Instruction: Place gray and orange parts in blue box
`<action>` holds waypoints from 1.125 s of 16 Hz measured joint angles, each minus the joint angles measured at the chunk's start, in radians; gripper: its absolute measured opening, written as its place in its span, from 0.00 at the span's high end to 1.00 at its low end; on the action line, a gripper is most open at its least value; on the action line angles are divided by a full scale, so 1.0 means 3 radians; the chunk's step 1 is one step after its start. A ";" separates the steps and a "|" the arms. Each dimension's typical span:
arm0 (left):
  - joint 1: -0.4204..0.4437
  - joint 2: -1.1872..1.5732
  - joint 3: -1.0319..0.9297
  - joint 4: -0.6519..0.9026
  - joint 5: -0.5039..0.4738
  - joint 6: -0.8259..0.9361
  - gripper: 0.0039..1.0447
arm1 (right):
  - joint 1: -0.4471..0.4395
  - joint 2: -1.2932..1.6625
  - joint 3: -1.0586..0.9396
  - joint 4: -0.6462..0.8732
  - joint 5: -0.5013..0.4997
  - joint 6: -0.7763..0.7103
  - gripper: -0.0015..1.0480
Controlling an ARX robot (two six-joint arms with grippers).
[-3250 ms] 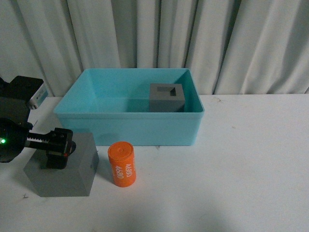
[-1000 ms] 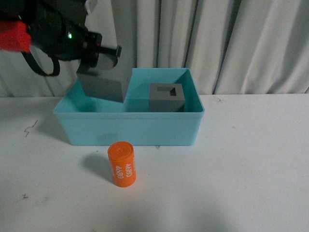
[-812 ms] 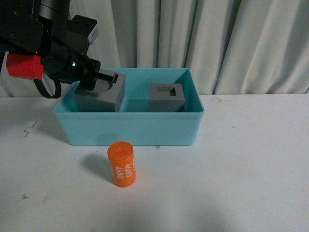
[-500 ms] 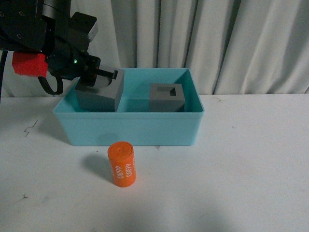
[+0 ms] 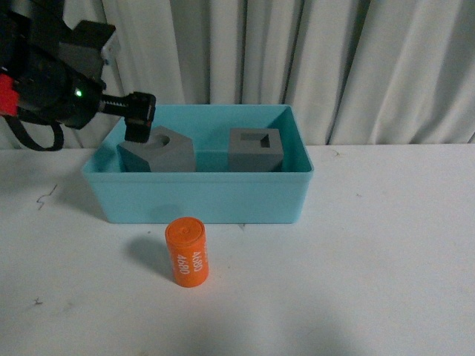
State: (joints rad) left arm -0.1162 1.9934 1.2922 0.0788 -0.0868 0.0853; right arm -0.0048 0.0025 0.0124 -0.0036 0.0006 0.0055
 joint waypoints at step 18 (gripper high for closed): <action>0.0387 -0.6027 -0.4274 0.0351 0.0284 -0.0333 0.99 | -0.0003 0.0003 0.0000 0.0001 -0.0001 -0.0001 0.06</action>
State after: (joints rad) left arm -0.0002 0.1852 0.0101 0.1841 -0.0017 -0.0147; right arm -0.0055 0.0032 0.0124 -0.0032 0.0002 0.0051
